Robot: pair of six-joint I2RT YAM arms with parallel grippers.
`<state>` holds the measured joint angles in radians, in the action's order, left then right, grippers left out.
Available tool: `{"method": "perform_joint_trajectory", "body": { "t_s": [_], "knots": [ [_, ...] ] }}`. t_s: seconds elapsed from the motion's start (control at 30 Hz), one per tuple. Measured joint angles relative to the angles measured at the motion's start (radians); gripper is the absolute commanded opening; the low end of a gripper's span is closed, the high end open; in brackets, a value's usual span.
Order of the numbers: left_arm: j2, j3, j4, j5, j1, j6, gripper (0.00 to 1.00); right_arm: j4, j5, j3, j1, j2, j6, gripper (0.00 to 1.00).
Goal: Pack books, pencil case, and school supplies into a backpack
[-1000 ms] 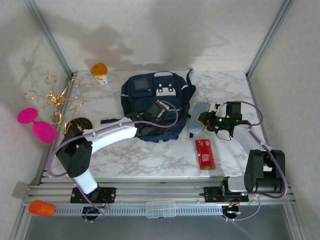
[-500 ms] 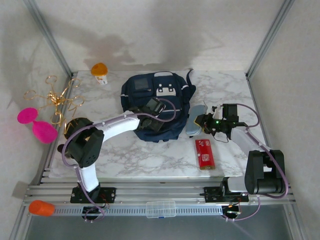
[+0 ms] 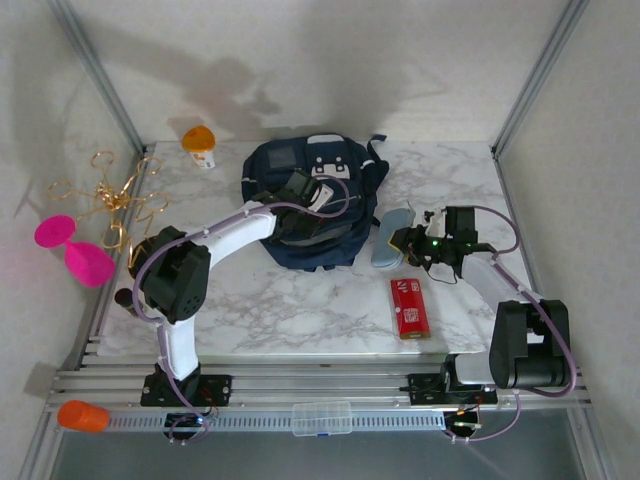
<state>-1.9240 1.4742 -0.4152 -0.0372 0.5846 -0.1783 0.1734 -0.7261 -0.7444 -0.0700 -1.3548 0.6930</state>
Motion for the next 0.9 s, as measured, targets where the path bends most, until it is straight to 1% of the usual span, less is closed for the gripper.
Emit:
{"method": "perform_joint_trajectory", "body": {
  "t_s": [0.13,0.23,0.33,0.5,0.63,0.7,0.8,0.83,0.9],
  "knots": [
    [0.0,0.011,-0.005,-0.016,0.0,0.029,0.0,0.043,0.004,-0.041,0.002,0.0,-0.019,0.31],
    [0.007,0.036,-0.017,-0.029,0.0,0.093,0.0,0.079,0.009,-0.086,0.008,0.002,-0.038,0.32],
    [0.039,0.056,-0.021,-0.033,0.007,0.185,0.0,0.108,0.011,-0.129,0.013,0.003,-0.054,0.32],
    [0.122,0.084,-0.033,-0.015,0.048,0.414,0.0,0.114,0.006,-0.167,0.002,-0.004,-0.051,0.32],
    [0.166,0.082,-0.03,-0.012,0.101,0.598,0.0,0.047,-0.009,-0.183,-0.064,-0.074,-0.003,0.33],
    [0.185,0.071,-0.019,-0.011,0.13,0.705,0.0,-0.019,-0.008,-0.183,-0.118,-0.136,0.04,0.34],
    [0.205,0.05,0.002,-0.006,0.163,0.829,0.0,-0.115,0.003,-0.196,-0.193,-0.239,0.104,0.35],
    [0.207,0.047,0.007,-0.001,0.172,0.856,0.0,-0.147,0.009,-0.207,-0.213,-0.274,0.122,0.36],
    [0.208,0.047,0.019,0.011,0.186,0.912,0.0,-0.236,0.019,-0.233,-0.248,-0.35,0.175,0.44]
  ]
}}
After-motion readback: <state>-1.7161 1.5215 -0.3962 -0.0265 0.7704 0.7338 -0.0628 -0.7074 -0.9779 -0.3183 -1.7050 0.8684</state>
